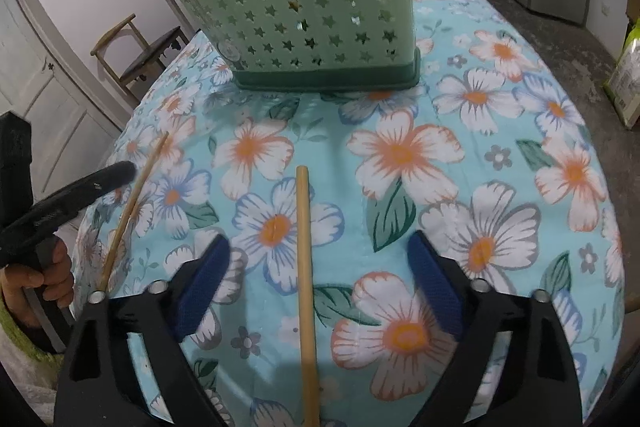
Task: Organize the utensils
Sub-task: 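Lift the chopsticks upright with both tools toward the green holder, then lower the chopstick into the green holder with the left tool and open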
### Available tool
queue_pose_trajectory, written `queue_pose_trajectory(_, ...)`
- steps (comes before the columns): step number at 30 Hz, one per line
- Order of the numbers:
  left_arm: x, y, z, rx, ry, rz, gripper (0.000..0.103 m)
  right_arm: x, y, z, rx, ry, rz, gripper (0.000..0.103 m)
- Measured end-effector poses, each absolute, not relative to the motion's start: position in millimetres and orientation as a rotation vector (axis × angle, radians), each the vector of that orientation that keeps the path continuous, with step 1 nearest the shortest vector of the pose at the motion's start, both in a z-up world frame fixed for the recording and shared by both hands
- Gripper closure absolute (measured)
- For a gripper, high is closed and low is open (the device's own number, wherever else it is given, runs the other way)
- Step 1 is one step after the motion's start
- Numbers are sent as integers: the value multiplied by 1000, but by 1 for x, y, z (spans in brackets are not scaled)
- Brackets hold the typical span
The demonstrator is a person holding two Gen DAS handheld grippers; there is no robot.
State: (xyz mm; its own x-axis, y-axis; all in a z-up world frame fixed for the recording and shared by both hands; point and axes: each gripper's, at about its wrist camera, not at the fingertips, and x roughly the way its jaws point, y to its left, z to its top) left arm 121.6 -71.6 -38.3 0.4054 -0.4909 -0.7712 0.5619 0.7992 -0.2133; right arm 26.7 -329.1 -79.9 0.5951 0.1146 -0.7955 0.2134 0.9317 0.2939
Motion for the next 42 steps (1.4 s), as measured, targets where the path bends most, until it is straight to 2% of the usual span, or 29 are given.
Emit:
queue_pose_trajectory(4, 131, -89, -50, 165, 1000, -666, 60, 31, -324, -72, 342, 915, -56, 38)
queue_pose_trajectory(10, 144, -98, -55, 236, 1001, -615, 85, 43, -313, -74, 265, 940, -53, 66)
queue_pose_trajectory(12, 145, -100, -54, 253, 1000, -611, 96, 46, -311, -80, 248, 961, -63, 81)
queue_pose_trajectory(15, 147, -99, -50, 246, 999, -606, 99, 46, -314, -82, 257, 956, -63, 95)
queue_pose_trajectory(19, 145, -96, -29, 212, 966, -611, 99, 43, -322, -80, 291, 934, -46, 96)
queue_pose_trajectory(25, 137, -95, 43, 102, 832, -701, 99, 36, -334, -73, 336, 895, -30, 96)
queue_pose_trajectory(36, 135, -124, 181, -86, 465, -882, 99, 26, -346, -67, 391, 845, -13, 96)
queue_pose_trajectory(42, 146, -159, 221, -138, 298, -908, 99, 25, -347, -65, 399, 828, -7, 96)
